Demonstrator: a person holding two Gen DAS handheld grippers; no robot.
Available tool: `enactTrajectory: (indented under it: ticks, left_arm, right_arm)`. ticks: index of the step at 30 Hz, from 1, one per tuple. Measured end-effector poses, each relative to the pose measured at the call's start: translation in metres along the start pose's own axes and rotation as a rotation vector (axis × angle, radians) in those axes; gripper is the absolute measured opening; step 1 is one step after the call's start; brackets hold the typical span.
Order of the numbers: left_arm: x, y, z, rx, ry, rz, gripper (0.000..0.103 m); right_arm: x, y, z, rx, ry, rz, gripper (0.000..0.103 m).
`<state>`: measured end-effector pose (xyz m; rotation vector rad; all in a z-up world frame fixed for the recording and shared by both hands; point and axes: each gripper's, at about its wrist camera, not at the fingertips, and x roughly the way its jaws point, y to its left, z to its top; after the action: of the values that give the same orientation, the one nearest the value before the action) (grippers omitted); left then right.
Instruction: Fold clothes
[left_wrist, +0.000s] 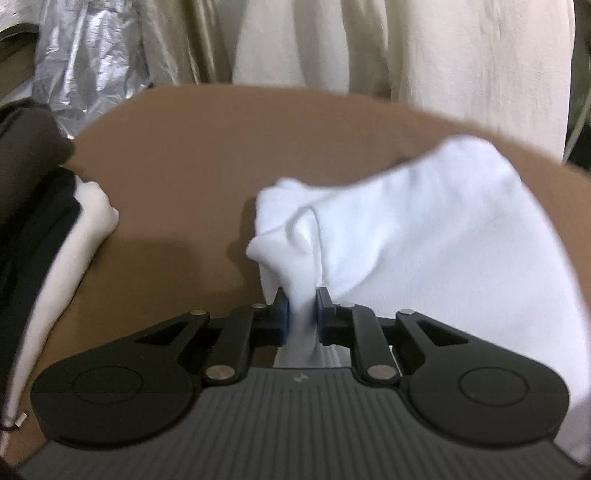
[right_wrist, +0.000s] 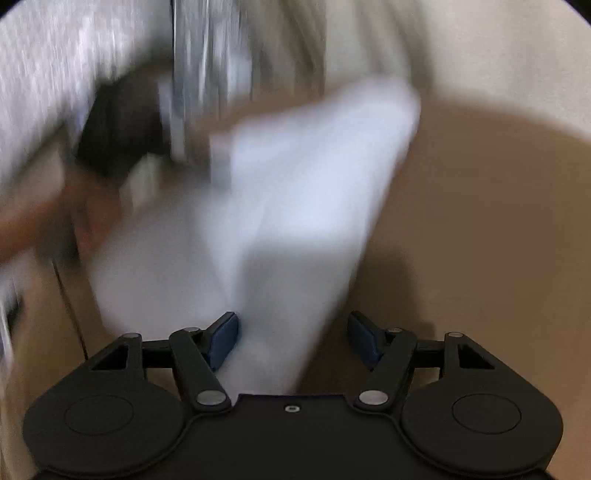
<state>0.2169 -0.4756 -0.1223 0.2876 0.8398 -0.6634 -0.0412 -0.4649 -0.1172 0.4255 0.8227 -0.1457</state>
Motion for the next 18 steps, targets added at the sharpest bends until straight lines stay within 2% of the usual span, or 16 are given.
enactTrajectory:
  ticks: [2,3,4,5,6,9,11,13,14,17,18]
  left_arm:
    - [-0.011,0.005,-0.003,-0.054,-0.014,-0.016,0.014]
    - [-0.015,0.008,-0.005,-0.064,-0.010,-0.016,0.014]
    - [-0.020,0.011,-0.008,-0.073,-0.007,-0.016,0.016]
    - [-0.024,0.010,-0.012,-0.054,-0.007,0.002,0.016]
    - [-0.025,0.008,-0.015,-0.009,0.019,0.016,0.020]
    - [-0.019,0.005,-0.027,0.097,0.090,0.085,0.042]
    - [-0.018,0.014,-0.036,0.085,0.106,0.083,0.046]
    - [-0.019,0.027,-0.043,0.040,0.138,0.083,0.060]
    - [-0.020,0.033,-0.046,0.027,0.159,0.117,0.062]
    - [-0.021,0.048,-0.063,-0.002,0.233,0.223,0.062]
    - [-0.023,0.057,-0.070,-0.049,0.236,0.183,0.062]
  right_arm:
    - [-0.008,0.006,-0.014,-0.049,0.038,0.001,0.051]
    - [-0.012,0.006,-0.015,-0.055,0.054,0.012,0.038]
    - [-0.016,0.006,-0.016,-0.061,0.070,0.023,0.034]
    - [-0.020,0.006,-0.017,-0.066,0.085,0.034,0.033]
    - [-0.022,0.005,-0.015,-0.068,0.080,0.048,0.031]
    - [-0.025,-0.003,-0.011,-0.039,0.087,0.092,0.032]
    - [-0.026,-0.011,-0.013,0.005,0.132,0.146,0.037]
    - [-0.024,-0.013,-0.017,0.049,0.200,0.206,0.051]
    - [-0.023,-0.012,-0.020,0.058,0.234,0.233,0.051]
    - [-0.032,-0.005,-0.015,0.003,0.194,0.187,0.051]
    - [-0.037,-0.006,-0.012,0.008,0.170,0.179,0.052]
